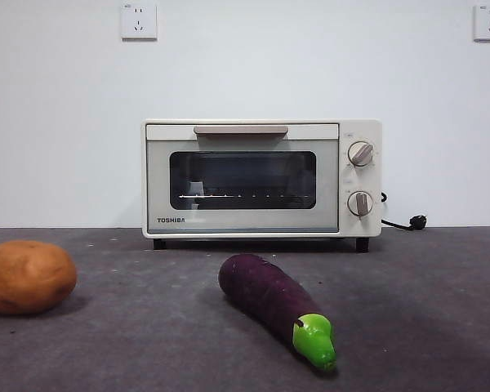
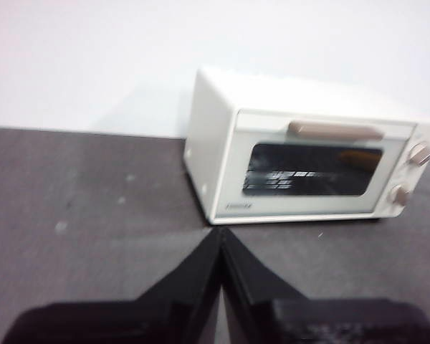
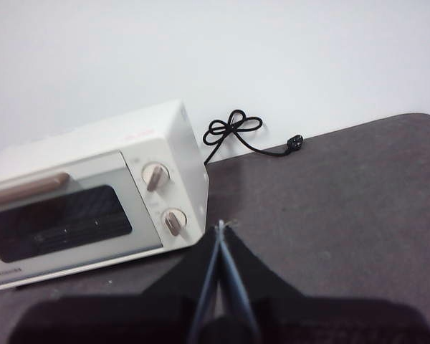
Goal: Take the eggplant from the table,put the eggplant in the oven
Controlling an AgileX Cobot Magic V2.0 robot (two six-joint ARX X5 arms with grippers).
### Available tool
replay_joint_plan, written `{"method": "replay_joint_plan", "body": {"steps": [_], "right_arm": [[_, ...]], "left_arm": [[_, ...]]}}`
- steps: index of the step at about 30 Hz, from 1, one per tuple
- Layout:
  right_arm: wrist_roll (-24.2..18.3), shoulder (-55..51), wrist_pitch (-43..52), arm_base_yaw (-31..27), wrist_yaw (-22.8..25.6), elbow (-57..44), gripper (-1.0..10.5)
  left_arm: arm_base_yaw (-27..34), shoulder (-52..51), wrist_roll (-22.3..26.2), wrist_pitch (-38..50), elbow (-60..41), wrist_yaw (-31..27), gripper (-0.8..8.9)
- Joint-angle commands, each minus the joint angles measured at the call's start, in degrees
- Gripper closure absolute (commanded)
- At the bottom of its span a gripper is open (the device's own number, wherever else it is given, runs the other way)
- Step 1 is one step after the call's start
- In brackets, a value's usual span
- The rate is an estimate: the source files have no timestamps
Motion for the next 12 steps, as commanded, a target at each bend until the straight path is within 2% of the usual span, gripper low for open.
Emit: {"method": "replay_joint_plan", "body": {"steps": [1, 12], "right_arm": [[-0.4, 3.9, -1.5, 0.0, -0.1, 5.5, 9.6], [-7.5, 21.7, -12.3, 0.1, -0.7, 33.7, 9.6]], "left_arm": [[0.2, 3.7, -0.6, 0.3, 4.3, 1.5, 8.19], [-0.7, 18.2, -0.5, -5.9, 27.6, 3.7, 8.19]]}}
